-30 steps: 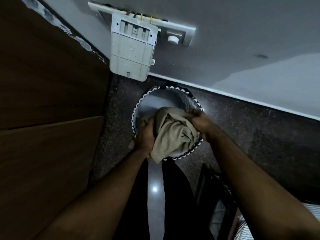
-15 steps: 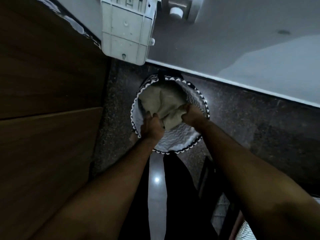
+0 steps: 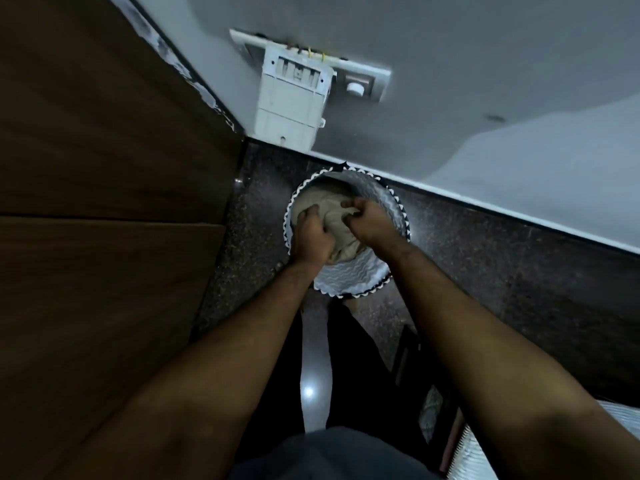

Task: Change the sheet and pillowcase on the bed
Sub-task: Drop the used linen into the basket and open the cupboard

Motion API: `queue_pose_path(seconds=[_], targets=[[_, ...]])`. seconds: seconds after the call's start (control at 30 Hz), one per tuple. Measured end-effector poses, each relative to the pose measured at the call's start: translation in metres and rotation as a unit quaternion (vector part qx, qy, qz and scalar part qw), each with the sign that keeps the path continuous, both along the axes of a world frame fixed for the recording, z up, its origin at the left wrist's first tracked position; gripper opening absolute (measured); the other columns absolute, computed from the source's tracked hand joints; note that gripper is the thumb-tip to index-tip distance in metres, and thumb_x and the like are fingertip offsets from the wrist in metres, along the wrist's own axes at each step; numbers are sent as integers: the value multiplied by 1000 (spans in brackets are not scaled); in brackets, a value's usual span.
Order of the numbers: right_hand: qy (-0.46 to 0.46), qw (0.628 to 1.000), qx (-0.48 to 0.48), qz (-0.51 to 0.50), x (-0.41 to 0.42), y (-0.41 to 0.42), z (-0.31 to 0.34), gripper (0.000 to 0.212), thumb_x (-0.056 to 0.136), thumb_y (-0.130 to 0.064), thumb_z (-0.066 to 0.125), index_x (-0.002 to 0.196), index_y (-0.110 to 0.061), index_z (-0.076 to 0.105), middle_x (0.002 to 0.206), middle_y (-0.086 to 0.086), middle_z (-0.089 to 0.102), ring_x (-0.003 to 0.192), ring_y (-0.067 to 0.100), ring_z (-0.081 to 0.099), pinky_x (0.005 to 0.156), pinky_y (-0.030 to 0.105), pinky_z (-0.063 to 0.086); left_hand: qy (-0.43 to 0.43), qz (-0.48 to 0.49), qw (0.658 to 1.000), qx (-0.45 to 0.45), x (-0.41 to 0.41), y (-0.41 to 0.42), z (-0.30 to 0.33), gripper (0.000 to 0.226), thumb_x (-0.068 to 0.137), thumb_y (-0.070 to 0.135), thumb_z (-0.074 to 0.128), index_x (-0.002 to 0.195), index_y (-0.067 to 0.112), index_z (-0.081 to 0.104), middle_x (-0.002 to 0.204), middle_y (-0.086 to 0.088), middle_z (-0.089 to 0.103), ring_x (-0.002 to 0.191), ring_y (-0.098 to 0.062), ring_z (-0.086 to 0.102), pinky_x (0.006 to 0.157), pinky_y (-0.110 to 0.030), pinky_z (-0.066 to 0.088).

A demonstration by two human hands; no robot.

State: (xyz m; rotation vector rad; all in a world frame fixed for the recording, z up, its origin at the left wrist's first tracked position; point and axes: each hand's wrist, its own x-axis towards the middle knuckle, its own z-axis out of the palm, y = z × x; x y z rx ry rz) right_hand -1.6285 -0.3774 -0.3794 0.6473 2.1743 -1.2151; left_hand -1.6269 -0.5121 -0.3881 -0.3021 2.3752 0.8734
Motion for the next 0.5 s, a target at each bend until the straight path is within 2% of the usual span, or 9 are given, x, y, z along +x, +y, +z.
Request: queue_pose_path(seconds=[0.07, 0.1, 0.2, 0.27, 0.4, 0.5], targets=[[15, 1000, -4, 6, -2, -6, 36, 35, 91, -8, 60, 126, -9, 65, 116, 10, 69, 93, 14, 57, 84, 22, 44, 51, 34, 998, 8, 2, -1, 28, 57, 88, 6, 61, 144, 2, 48, 140, -23, 54, 131, -36, 51, 110, -38, 39], [24, 1000, -13, 3, 0, -11, 56, 34, 92, -7, 60, 125, -8, 65, 119, 10, 69, 98, 16, 61, 88, 22, 46, 74, 44, 996, 16, 5, -3, 46, 56, 87, 5, 61, 142, 3, 50, 138, -21, 57, 129, -36, 53, 109, -39, 40], [58, 998, -26, 9, 7, -22, 101, 33, 88, -13, 59, 119, -9, 69, 121, 8, 71, 114, 22, 65, 106, 36, 47, 126, 69, 988, 56, 12, -8, 105, 54, 86, -1, 60, 139, 2, 52, 135, -19, 59, 126, -33, 56, 107, -34, 40], [89, 995, -44, 12, 13, -28, 131, 31, 86, -15, 60, 115, -9, 71, 116, 6, 73, 112, 21, 67, 106, 38, 47, 151, 95, 981, 76, 19, -15, 136, 55, 87, -2, 59, 141, 2, 50, 134, -18, 61, 122, -31, 59, 104, -30, 41], [119, 991, -48, 27, 35, -42, 193, 28, 94, -11, 63, 121, -9, 67, 116, 4, 71, 107, 19, 66, 100, 30, 48, 167, 142, 971, 95, 43, -31, 179, 55, 89, -1, 60, 143, 5, 49, 128, -14, 64, 109, -24, 64, 93, -21, 44], [152, 985, -43, 75, 49, -59, 224, 32, 94, -14, 64, 125, -10, 65, 121, 4, 70, 108, 20, 66, 102, 34, 49, 194, 164, 961, 110, 69, -49, 208, 54, 91, -1, 61, 144, 4, 47, 126, -14, 64, 101, -17, 62, 86, -15, 41]])
